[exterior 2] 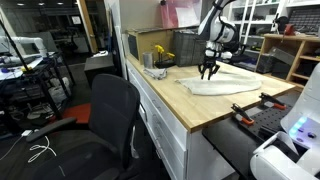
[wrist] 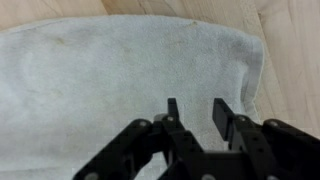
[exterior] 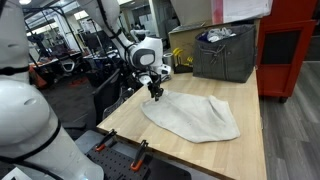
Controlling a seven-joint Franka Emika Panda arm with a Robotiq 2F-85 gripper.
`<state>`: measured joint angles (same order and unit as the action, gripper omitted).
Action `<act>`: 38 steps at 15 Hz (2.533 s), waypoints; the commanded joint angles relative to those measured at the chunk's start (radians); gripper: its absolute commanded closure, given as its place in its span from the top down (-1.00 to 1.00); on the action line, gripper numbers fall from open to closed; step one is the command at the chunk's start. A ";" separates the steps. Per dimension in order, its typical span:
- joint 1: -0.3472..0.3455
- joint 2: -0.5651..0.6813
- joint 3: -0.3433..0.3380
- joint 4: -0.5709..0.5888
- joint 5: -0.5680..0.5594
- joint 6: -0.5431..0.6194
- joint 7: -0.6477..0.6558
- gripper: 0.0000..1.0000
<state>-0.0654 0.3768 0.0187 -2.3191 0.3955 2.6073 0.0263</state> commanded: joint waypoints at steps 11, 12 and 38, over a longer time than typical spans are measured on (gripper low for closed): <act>0.009 0.185 0.050 0.122 -0.001 -0.143 0.077 -1.00; 0.009 0.193 0.056 0.125 0.002 -0.157 0.074 -1.00; -0.037 0.158 0.183 -0.016 0.044 -0.282 -0.320 -1.00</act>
<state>-0.0841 0.5456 0.1844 -2.2996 0.4379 2.3728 -0.2332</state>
